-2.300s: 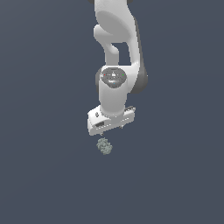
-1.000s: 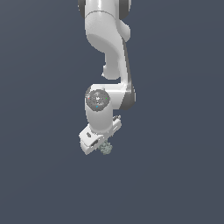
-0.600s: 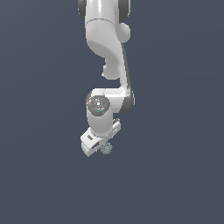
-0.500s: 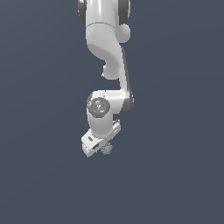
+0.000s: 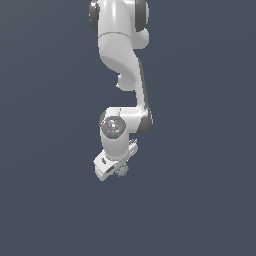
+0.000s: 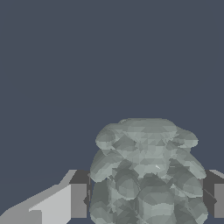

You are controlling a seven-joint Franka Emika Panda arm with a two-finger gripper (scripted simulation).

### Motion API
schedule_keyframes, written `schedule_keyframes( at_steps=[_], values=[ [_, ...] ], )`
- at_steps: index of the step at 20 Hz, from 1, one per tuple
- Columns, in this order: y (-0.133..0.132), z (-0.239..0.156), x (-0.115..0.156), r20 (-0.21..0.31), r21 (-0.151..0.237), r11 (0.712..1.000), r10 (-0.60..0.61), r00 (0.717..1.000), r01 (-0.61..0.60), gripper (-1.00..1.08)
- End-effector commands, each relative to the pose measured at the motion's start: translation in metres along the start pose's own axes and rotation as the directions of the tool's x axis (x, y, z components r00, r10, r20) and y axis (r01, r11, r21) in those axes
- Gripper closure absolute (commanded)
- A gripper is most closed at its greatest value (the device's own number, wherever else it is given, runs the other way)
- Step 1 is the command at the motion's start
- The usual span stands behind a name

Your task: Pick up the object and move it to a goal position.

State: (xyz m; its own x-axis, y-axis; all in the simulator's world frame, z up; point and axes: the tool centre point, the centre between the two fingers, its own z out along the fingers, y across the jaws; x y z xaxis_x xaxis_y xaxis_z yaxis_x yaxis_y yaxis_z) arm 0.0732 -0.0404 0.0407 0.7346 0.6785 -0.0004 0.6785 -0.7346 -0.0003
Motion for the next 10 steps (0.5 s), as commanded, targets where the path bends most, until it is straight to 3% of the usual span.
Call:
schedule_keyframes(
  at_steps=[1,10],
  values=[
    [0.0001,-0.0001,0.0002,0.000,0.000,1.000,0.000,1.000,0.000,1.08],
    [0.0002,-0.0015,0.0001,0.000,0.000,1.000,0.000,1.000,0.000,1.08]
  ],
)
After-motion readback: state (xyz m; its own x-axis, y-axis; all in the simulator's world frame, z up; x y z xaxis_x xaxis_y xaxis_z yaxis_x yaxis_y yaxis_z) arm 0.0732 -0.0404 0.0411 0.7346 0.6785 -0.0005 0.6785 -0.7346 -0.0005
